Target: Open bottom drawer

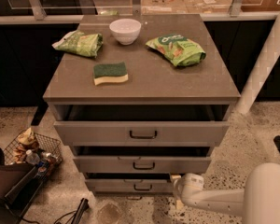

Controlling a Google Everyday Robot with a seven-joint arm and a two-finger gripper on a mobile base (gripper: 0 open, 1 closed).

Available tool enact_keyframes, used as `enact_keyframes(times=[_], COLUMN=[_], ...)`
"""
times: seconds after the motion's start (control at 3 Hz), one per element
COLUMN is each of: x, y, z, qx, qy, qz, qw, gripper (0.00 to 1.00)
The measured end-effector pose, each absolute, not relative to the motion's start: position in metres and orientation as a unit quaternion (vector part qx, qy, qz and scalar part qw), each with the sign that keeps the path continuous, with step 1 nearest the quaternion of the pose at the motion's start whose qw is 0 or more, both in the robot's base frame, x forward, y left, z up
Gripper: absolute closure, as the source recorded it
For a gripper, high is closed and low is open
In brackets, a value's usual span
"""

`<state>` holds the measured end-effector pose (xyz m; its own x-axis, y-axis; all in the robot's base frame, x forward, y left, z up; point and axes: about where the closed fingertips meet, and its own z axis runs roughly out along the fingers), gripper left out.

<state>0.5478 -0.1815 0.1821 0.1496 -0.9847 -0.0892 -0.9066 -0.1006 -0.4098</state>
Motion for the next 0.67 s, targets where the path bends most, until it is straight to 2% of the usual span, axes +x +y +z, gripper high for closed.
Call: enact_keyframes(times=[0.33,0.67], x=[0.559,0.565], y=[-0.177,-0.175], z=[0.174,0.161], qx=[-0.738,-0.740], qy=[0.641,0.641], qz=[-0.100,-0.091], qw=[0.183,0.180], gripper=[0.00,0.18])
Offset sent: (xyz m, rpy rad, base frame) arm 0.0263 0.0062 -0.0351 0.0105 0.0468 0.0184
